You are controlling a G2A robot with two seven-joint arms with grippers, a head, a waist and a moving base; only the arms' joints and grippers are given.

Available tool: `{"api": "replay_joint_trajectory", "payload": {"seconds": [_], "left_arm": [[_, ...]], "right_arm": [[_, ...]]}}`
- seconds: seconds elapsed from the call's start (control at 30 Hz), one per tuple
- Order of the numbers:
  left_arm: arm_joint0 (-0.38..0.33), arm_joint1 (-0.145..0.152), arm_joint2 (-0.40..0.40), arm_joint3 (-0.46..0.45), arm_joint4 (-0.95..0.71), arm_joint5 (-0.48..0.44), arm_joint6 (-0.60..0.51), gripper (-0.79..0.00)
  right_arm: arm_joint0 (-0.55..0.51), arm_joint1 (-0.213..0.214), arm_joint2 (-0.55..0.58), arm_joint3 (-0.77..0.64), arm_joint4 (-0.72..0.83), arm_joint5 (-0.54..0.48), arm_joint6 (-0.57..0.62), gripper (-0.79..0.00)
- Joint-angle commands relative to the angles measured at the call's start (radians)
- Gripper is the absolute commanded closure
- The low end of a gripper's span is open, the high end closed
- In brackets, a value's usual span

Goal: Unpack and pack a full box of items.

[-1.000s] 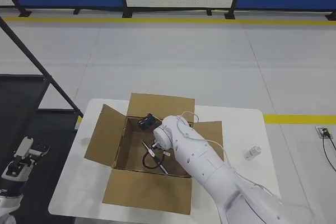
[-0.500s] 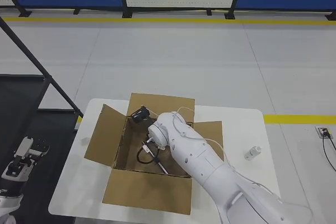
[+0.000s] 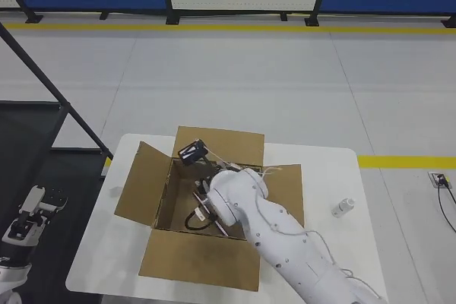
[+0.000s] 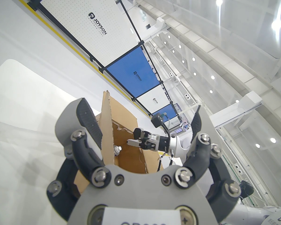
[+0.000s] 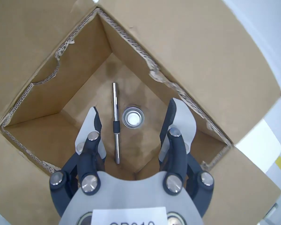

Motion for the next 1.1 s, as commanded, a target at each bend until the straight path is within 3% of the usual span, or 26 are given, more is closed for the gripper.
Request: {"api": "replay_joint_trajectory", "payload": {"seconds": [0.0, 0.17, 0.4, 0.73, 1.07], "left_arm": [[0.000, 0.000, 0.000, 0.000, 0.000, 0.000, 0.000, -0.785], [0.000, 0.000, 0.000, 0.000, 0.000, 0.000, 0.000, -0.785], [0.000, 0.000, 0.000, 0.000, 0.000, 0.000, 0.000, -0.785], [0.000, 0.000, 0.000, 0.000, 0.000, 0.000, 0.000, -0.785], [0.000, 0.000, 0.000, 0.000, 0.000, 0.000, 0.000, -0.785]], "right_arm": [[-0.103, 0.025, 0.059, -0.193, -0.116, 0.031, 0.039, -0.745], [-0.324, 0.068, 0.223, -0.529, -0.303, 0.058, 0.106, -0.785], [-0.489, 0.090, 0.478, -0.708, -0.336, 0.110, 0.145, -0.785], [-0.469, 0.100, 0.729, -0.522, -0.340, 0.204, 0.253, -0.785], [-0.383, 0.113, 0.862, -0.245, -0.219, 0.169, 0.203, -0.785]]}}
